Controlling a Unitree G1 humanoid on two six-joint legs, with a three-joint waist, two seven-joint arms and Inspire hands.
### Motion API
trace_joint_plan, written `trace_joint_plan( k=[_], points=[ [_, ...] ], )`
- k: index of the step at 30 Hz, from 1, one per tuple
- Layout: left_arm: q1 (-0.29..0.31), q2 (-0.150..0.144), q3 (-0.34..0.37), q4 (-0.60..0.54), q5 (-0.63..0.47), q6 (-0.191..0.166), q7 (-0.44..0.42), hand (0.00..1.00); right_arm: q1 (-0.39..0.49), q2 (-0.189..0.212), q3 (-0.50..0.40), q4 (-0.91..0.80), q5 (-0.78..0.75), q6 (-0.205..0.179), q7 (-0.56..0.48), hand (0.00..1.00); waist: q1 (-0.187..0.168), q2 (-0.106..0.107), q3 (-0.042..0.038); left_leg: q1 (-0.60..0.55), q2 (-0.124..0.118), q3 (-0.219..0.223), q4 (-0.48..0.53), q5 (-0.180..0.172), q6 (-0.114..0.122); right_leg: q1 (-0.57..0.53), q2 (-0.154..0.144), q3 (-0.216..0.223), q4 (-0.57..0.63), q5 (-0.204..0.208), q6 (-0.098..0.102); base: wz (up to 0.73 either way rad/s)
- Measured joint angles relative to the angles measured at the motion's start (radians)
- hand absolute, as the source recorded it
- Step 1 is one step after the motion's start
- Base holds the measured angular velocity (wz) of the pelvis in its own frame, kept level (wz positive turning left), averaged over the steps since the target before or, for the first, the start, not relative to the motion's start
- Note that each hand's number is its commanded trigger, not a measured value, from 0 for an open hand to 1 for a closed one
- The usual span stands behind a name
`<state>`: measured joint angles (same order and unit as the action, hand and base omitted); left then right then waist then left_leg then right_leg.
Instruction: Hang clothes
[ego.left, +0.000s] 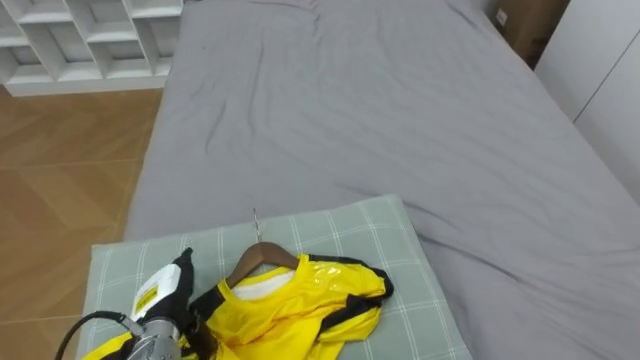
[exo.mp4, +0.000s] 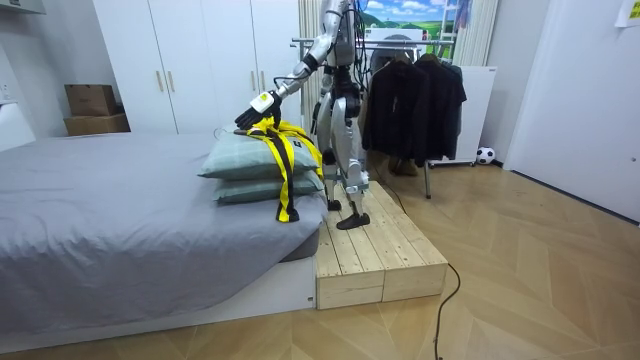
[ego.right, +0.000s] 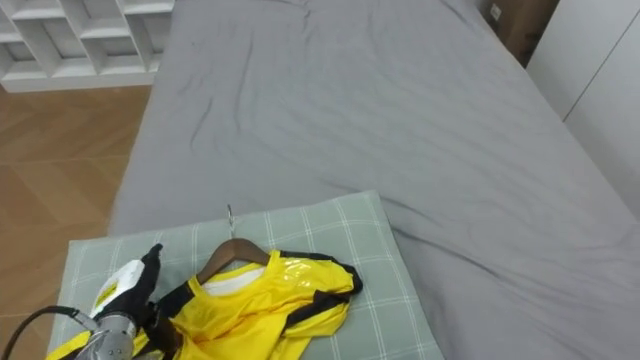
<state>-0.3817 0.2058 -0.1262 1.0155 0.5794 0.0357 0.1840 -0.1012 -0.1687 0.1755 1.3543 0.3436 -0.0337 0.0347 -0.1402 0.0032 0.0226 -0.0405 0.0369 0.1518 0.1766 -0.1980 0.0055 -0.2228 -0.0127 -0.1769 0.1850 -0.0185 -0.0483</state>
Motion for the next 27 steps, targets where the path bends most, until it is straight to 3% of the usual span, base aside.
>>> trace_joint_plan(
  k=[10, 27],
  points=[
    [-0.001, 0.001, -0.013, 0.000, 0.001, 0.000, -0.069, 0.00, 0.003, -0.003, 0.000, 0.001, -0.004, -0.010, 0.008, 0.00, -0.005, 0.003, 0.0021, -0.001, 0.002, 0.000, 0.002, 0.000, 0.000, 0.001, 0.000, -0.003, 0.000, -0.004, -0.001, 0.00],
    [0.000, -0.003, -0.044, 0.029, 0.001, -0.001, -0.070, 0.00, 0.004, -0.003, 0.002, 0.002, 0.001, -0.016, 0.000, 0.00, 0.000, 0.006, 0.0040, 0.014, 0.002, 0.004, 0.003, 0.000, 0.000, 0.013, 0.001, 0.000, 0.004, -0.004, -0.002, -0.01]
  ],
)
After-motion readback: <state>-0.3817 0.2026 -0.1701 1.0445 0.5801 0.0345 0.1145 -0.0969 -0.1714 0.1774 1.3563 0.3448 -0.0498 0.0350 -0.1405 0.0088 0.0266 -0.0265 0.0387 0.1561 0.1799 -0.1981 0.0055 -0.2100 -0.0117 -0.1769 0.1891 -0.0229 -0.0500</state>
